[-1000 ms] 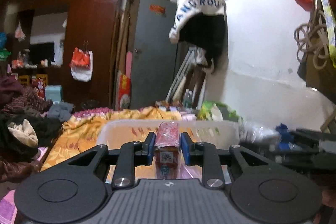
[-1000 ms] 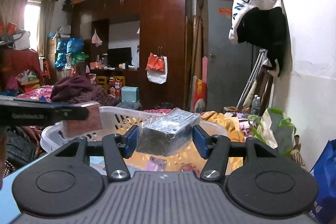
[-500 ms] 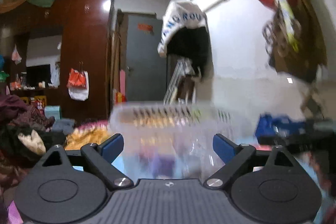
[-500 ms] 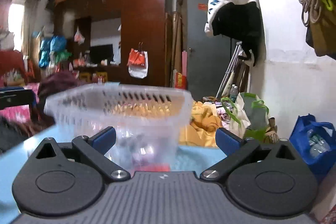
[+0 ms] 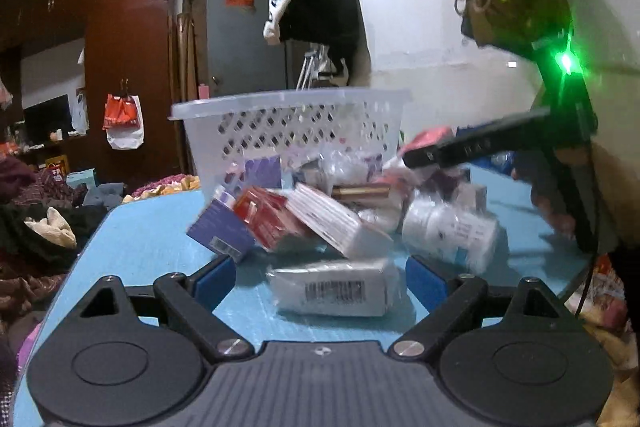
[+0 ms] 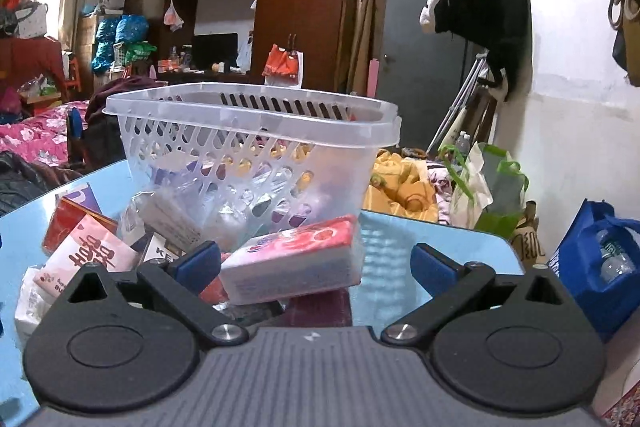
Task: Organize objects
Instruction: 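Grasp the white barcode box with the left tool while the right tool grasps a pink soap bar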
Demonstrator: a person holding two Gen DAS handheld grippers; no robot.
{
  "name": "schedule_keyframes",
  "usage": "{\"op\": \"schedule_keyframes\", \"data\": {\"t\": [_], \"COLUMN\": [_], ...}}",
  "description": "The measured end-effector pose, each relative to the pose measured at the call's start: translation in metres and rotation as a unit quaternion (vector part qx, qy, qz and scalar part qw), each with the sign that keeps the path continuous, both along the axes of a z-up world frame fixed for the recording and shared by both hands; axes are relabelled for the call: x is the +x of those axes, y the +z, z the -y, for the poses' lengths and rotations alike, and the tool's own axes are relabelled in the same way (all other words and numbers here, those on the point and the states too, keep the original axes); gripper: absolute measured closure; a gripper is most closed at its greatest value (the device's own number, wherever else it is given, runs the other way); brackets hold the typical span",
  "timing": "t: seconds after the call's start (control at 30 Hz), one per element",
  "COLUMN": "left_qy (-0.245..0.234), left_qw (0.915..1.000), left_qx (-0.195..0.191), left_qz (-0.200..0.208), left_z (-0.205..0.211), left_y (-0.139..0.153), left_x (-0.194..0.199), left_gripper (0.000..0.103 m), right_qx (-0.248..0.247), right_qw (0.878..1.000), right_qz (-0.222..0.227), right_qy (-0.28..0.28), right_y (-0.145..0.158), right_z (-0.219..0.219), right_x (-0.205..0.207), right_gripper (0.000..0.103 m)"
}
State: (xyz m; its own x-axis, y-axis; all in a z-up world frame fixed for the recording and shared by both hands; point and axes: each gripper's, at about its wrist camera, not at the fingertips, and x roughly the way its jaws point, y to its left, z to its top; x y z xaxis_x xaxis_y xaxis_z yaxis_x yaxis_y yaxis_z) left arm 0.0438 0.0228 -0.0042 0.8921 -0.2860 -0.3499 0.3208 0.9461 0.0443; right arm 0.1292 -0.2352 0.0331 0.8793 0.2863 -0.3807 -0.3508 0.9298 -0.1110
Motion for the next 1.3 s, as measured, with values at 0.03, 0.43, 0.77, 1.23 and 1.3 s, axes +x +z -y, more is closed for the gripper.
{"op": "schedule_keyframes", "data": {"t": [0.03,0.43,0.77,1.23,1.3], "left_qy": [-0.002,0.012,0.005,0.017,0.026], "left_qw": [1.0,0.9994,0.9997,0.9988,0.9981], "left_qx": [0.001,0.013,0.023,-0.016,-0.028], "left_qz": [-0.008,-0.03,-0.009,0.042,0.048], "left_z": [0.003,0.009,0.01,-0.013,-0.021], "left_y": [-0.002,-0.023,-0.023,-0.003,0.001], "left_x": [0.003,0.016,0.014,-0.009,-0.008], "left_gripper": [0.009,0.009,0.018,0.022,0.022], "right_qx": [0.0,-0.019,-0.011,0.077,0.085], "right_qw": [1.0,1.0,0.999,0.997,0.996], "right_qz": [-0.002,0.009,-0.029,0.006,0.02], "right_qy": [-0.001,0.0,-0.01,-0.011,-0.014], "right_y": [0.001,-0.005,-0.009,-0.003,-0.001], "right_z": [0.002,-0.007,-0.001,0.031,0.033], "right_x": [0.007,0.002,0.031,0.014,0.01], "right_gripper": [0.0,0.0,0.011,0.027,0.027]}}
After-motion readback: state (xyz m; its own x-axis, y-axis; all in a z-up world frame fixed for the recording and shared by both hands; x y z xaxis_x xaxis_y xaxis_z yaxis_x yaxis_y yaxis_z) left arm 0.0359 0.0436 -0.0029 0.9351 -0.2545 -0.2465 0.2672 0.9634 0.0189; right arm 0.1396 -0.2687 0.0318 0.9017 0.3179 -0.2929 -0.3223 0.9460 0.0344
